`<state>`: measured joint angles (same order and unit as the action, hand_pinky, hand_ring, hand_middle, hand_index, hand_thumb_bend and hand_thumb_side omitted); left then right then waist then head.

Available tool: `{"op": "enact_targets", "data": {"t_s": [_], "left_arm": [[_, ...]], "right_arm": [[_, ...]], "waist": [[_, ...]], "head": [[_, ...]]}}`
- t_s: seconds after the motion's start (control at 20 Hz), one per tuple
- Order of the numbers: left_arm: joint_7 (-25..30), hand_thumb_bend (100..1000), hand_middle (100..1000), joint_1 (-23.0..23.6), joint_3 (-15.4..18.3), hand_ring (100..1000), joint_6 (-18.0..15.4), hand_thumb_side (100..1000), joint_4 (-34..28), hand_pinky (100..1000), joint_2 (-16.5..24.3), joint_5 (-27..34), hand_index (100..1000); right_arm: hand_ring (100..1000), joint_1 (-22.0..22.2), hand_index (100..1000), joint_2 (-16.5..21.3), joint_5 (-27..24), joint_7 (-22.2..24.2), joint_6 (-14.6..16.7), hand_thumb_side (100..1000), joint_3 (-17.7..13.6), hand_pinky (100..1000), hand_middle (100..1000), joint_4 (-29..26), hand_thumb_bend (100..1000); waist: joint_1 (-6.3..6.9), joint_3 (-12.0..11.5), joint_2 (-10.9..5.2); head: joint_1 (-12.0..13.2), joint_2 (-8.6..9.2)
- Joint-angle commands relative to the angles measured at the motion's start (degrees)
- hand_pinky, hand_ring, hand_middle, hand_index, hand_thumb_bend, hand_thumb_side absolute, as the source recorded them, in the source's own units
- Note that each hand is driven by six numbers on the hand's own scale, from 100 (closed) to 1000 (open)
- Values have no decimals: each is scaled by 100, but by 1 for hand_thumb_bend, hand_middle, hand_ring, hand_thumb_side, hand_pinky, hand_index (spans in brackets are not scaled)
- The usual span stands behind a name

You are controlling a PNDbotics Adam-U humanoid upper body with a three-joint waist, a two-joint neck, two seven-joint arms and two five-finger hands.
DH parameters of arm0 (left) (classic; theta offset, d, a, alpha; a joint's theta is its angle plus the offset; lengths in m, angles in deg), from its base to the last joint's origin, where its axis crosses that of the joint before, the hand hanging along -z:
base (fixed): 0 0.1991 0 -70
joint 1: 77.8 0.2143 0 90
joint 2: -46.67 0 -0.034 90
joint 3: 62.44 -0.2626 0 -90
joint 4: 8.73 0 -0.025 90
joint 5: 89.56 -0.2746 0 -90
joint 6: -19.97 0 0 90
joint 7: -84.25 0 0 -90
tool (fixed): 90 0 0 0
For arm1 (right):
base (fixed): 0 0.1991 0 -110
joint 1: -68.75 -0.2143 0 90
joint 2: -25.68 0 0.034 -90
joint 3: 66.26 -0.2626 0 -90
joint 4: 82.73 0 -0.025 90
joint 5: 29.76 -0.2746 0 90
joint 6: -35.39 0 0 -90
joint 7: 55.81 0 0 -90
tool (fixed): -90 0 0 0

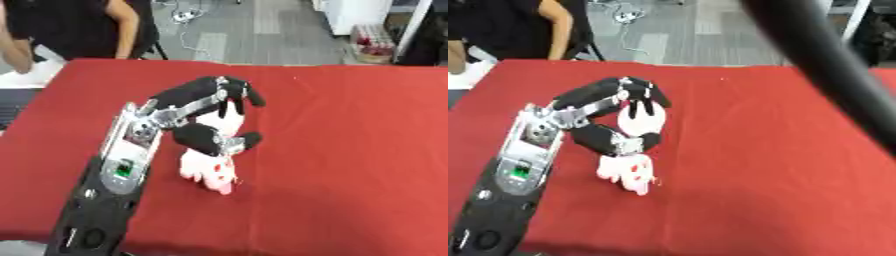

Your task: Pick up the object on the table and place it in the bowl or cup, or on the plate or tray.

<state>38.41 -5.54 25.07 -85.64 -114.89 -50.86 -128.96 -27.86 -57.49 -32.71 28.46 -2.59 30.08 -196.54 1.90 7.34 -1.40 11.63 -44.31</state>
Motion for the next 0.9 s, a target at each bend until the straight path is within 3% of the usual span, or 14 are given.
{"op": "enact_targets", "data": {"t_s": [0.05,0.1,0.15,0.2,0.9], "left_arm": [[500,381,736,-109,73,702,10,701,41,469,27,-488,840],[611,474,770,-108,76,737,0,629,73,510,27,-636,858],[698,474,770,-109,72,737,-25,629,127,510,25,-809,858],[740,529,786,-111,67,752,-60,575,176,529,15,-946,869],[781,469,780,-164,164,749,-157,662,674,580,-31,-1613,864]], "right_arm": [[596,-63,846,97,23,34,-4,838,-14,477,809,-78,100],[596,-65,846,96,23,37,-4,837,-13,477,809,-78,100],[596,-67,846,93,22,40,-4,837,-12,477,809,-78,100],[596,-67,846,90,22,44,-4,837,-10,477,809,-78,100],[597,-74,847,64,53,80,-4,836,-2,477,809,-78,100]], "waist": [[-22,9,-28],[-20,11,-25],[-20,15,-21],[-19,16,-17],[-21,8,36]], "head": [[33,19],[30,19],[28,19],[24,19],[146,19]]}}
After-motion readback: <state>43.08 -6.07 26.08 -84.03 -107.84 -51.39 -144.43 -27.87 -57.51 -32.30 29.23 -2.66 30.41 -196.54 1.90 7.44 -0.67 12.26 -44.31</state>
